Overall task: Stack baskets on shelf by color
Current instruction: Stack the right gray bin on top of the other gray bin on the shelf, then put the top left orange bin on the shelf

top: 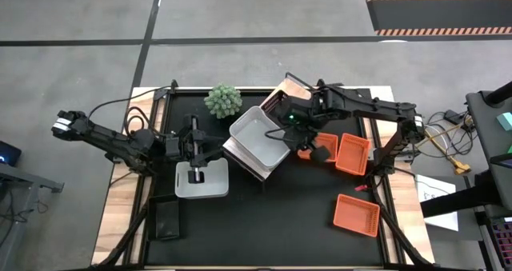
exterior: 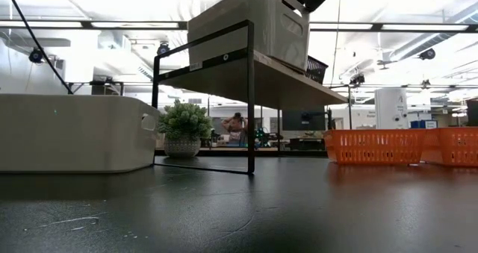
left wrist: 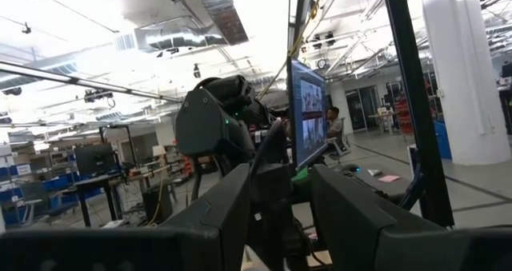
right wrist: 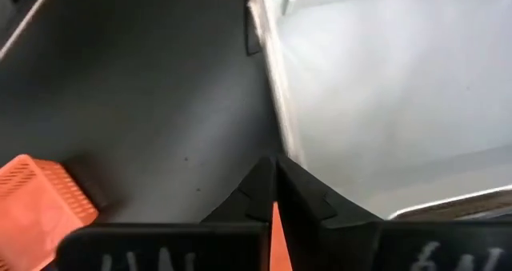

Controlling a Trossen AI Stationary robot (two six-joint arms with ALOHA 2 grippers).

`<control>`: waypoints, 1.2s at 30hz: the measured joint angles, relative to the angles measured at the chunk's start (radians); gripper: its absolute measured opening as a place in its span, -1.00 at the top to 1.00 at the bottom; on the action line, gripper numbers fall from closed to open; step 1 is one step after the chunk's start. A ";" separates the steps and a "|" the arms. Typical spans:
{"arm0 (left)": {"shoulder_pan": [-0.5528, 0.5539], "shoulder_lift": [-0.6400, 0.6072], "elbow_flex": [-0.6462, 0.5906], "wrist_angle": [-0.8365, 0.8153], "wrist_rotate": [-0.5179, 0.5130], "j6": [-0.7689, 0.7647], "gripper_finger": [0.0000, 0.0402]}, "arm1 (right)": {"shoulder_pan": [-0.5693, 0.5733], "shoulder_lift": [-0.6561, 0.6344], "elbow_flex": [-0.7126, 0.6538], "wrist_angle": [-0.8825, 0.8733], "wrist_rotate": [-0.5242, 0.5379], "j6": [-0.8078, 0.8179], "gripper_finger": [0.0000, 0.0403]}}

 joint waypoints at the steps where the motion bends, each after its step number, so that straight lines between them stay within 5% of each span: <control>1: 0.000 0.000 0.000 0.000 0.000 0.000 0.40 | -0.001 0.000 -0.002 0.009 0.000 -0.004 0.96; 18: 0.000 0.000 0.000 -0.001 0.000 0.017 0.40 | 0.005 -0.007 -0.001 0.021 0.043 0.031 0.96; 28: 0.000 0.003 0.000 -0.006 0.000 0.018 0.40 | 0.066 -0.111 -0.022 -0.024 0.024 0.288 0.96; 36: 0.000 0.005 0.000 -0.005 0.000 0.018 0.40 | 0.180 -0.253 -0.216 0.134 0.074 0.528 0.96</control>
